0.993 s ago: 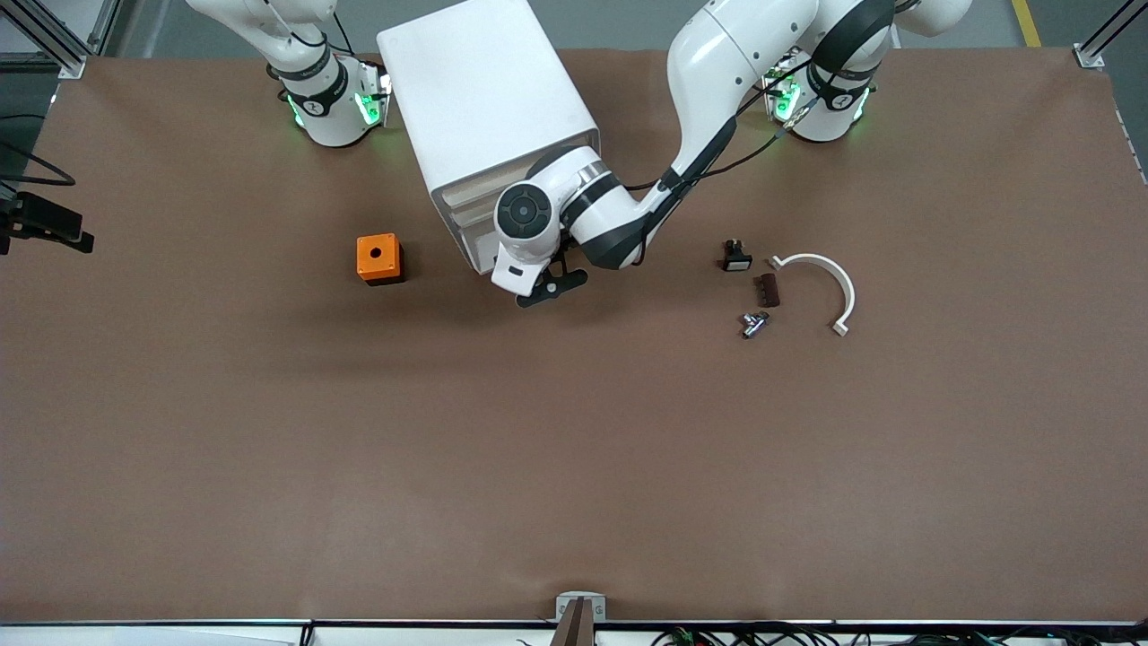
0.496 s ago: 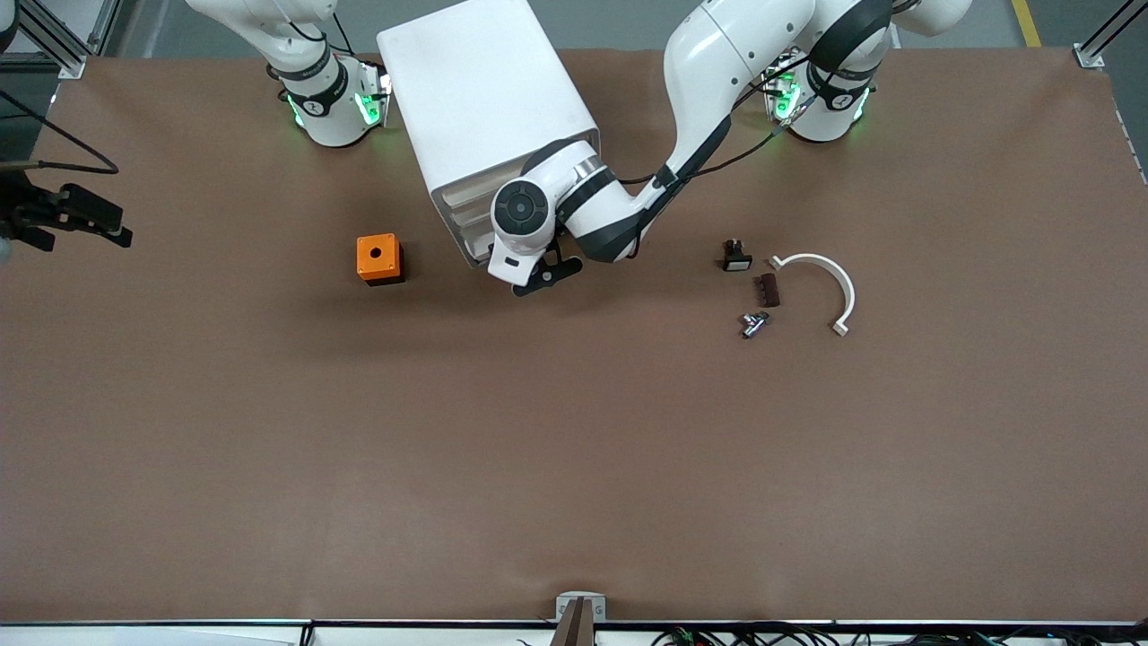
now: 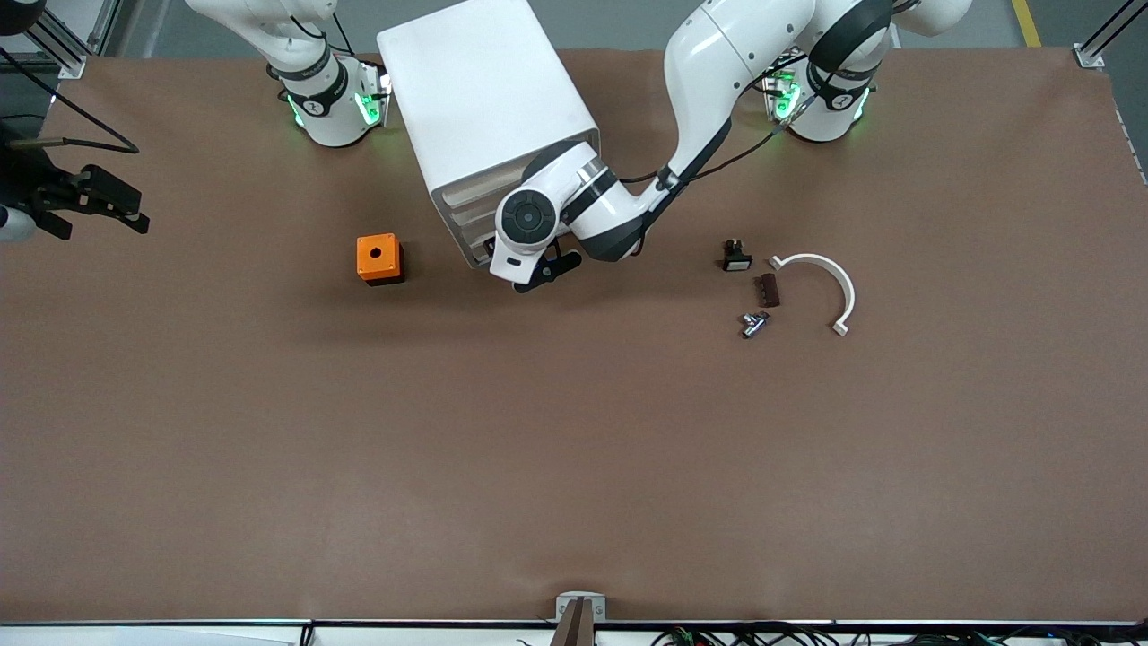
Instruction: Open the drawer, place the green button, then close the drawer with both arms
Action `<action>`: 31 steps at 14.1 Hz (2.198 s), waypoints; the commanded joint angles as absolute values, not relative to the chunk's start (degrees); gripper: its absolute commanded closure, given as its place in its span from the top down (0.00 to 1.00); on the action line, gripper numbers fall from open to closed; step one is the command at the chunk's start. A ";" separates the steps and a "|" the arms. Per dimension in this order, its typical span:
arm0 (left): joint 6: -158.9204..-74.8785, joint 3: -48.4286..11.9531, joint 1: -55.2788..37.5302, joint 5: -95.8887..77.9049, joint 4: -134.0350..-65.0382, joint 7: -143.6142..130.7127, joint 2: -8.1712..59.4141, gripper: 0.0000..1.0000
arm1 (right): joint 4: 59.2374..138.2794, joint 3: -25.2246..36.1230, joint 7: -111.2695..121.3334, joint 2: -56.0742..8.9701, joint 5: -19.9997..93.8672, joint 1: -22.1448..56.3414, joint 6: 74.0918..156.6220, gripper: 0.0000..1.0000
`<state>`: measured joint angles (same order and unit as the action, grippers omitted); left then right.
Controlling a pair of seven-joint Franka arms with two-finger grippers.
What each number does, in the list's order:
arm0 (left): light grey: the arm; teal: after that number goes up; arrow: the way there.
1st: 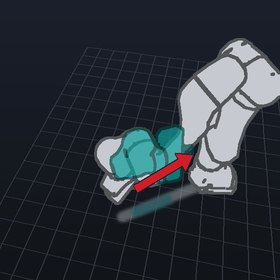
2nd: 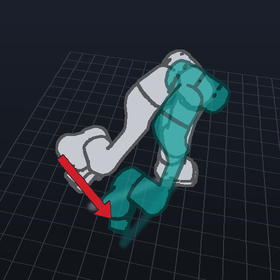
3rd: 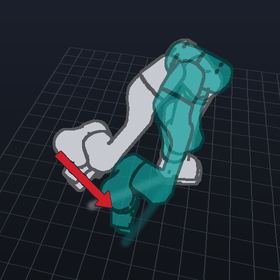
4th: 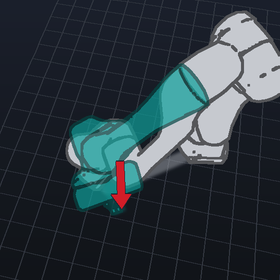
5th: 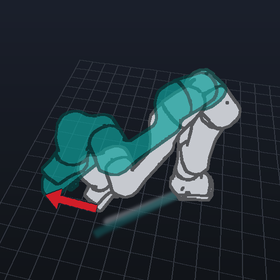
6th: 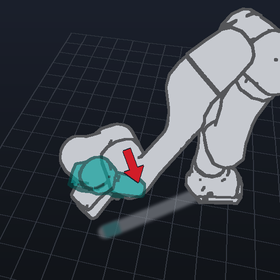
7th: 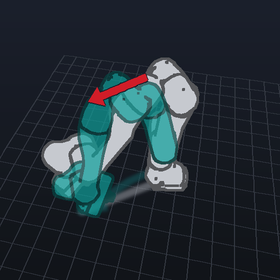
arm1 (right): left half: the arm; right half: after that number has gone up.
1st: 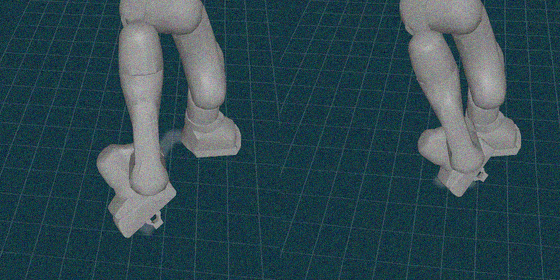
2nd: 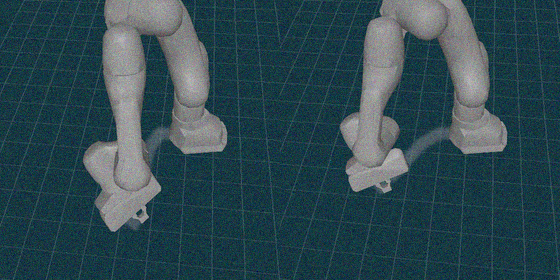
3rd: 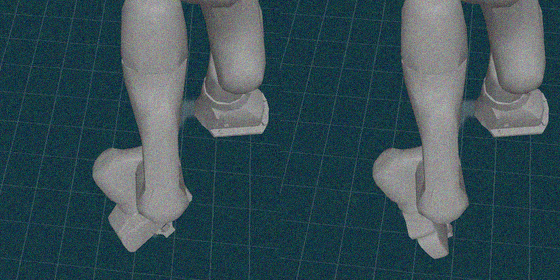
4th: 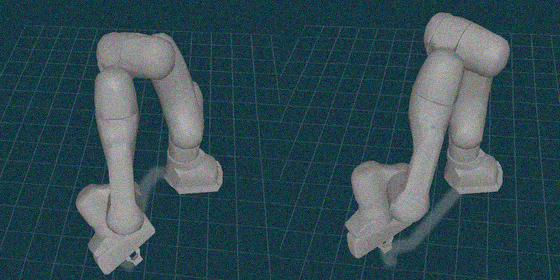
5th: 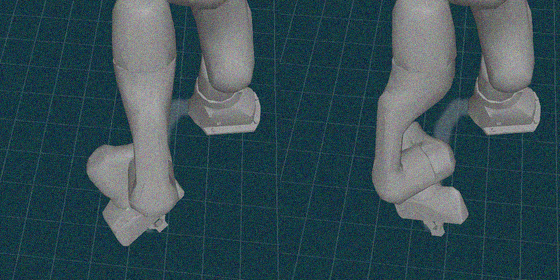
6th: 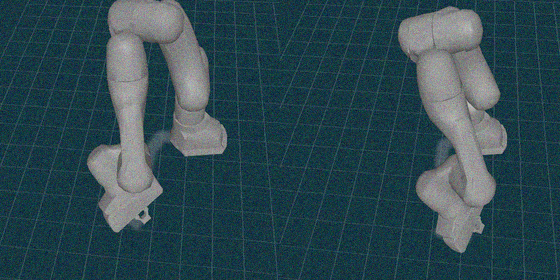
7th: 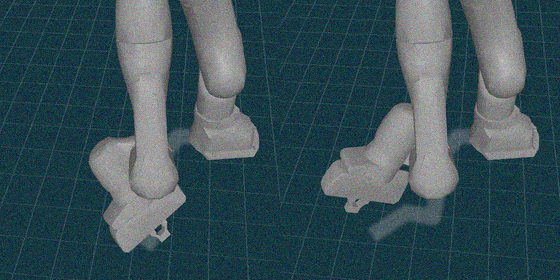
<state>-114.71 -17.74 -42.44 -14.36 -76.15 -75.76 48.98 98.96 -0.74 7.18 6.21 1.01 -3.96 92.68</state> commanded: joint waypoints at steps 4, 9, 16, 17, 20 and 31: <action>-115.05 -18.19 -42.28 -17.40 -77.08 -76.38 48.78 0.99 | 100.37 -0.70 6.59 7.47 0.88 -3.69 93.87 1.00; -114.70 -18.11 -41.05 -17.40 -76.73 -76.20 47.90 0.99 | 99.84 -0.62 6.59 7.38 0.35 -3.87 93.43 1.00; -113.30 -16.96 -34.20 -12.33 -76.29 -76.20 38.52 0.99 | 100.02 -0.18 0.79 7.56 0.97 -4.31 92.99 1.00; -111.90 -16.96 -32.36 -11.35 -76.29 -76.20 36.84 0.99 | 100.02 -0.18 0.70 7.56 1.05 -4.22 92.99 1.00; -109.60 -17.14 -25.69 -11.16 -76.20 -73.23 31.49 0.99 | 100.02 -0.26 0.70 7.56 1.05 -4.22 92.20 1.00; -84.30 -16.96 -1.34 -9.77 -76.38 -28.87 14.59 0.99 | 100.02 -0.26 0.70 7.56 1.14 -4.13 92.02 1.00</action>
<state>-85.40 -16.56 -4.42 -11.49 -74.49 -35.94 15.81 98.97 -0.10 1.58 6.21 0.89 -3.97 92.28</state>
